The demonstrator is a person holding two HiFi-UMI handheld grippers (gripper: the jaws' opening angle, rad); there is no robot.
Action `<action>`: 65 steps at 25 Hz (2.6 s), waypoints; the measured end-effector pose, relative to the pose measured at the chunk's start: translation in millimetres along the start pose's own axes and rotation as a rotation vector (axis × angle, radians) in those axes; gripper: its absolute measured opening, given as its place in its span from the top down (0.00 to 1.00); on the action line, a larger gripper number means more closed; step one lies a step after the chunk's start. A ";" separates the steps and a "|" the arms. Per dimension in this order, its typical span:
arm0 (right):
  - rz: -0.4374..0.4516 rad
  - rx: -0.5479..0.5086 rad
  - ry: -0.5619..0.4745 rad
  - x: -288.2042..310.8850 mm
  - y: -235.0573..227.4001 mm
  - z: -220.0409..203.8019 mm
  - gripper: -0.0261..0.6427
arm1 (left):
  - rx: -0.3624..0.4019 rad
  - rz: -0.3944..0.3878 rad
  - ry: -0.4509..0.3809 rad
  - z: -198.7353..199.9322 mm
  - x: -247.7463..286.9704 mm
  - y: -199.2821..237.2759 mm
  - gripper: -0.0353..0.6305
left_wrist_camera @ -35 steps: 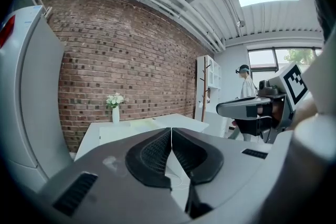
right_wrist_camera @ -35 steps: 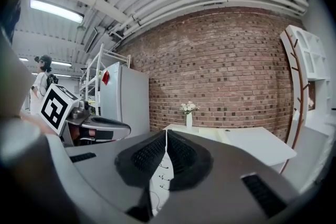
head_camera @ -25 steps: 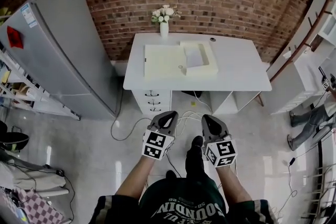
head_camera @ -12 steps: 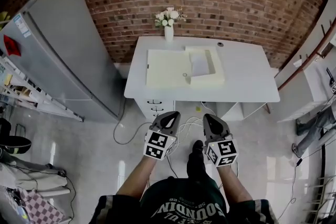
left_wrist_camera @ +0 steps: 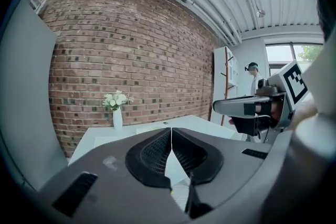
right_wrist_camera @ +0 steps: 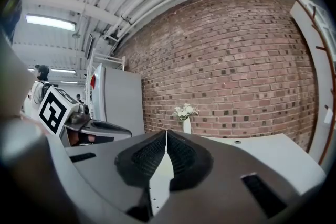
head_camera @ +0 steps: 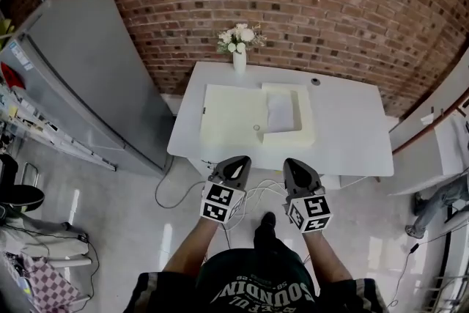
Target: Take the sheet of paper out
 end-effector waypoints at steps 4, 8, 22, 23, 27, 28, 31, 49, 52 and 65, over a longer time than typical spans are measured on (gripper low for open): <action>0.036 -0.005 0.012 27.4 -41.6 20.9 0.86 | -0.014 0.037 0.012 14.2 41.8 6.7 0.93; 0.070 -0.006 0.015 52.0 -77.0 35.0 0.86 | -0.015 0.067 0.022 26.6 80.3 13.0 0.93; 0.082 0.008 0.042 79.8 -136.9 48.2 0.86 | -0.023 0.067 0.045 44.9 145.1 14.1 0.93; 0.081 0.008 0.042 80.5 -138.7 48.6 0.86 | -0.020 0.065 0.043 46.4 147.8 14.4 0.93; 0.079 0.008 0.040 85.5 -140.4 51.0 0.86 | -0.011 0.059 0.031 48.9 153.9 18.8 0.93; 0.079 0.008 0.041 87.7 -139.7 51.2 0.86 | -0.011 0.057 0.031 48.7 154.4 20.5 0.93; 0.080 0.009 0.044 96.0 -135.9 51.2 0.86 | -0.012 0.056 0.035 46.8 155.1 28.0 0.93; 0.052 -0.002 0.058 129.5 -126.0 51.4 0.86 | -0.021 0.035 0.029 41.8 168.1 68.7 0.93; 0.042 -0.004 0.066 136.0 -128.6 49.1 0.86 | -0.022 0.026 0.033 39.1 173.5 74.7 0.93; 0.018 0.007 0.131 159.6 -142.5 32.5 0.86 | -0.064 -0.015 0.084 12.4 199.6 87.4 0.93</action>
Point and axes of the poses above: the fingertips, and each gripper's own axes: x forward along the fingers, y to its left, z out of its top, the point moved 9 cm from there along -x, backward along the fingers, and after that the axes turned 11 degrees about x, right-handed, at the moved point
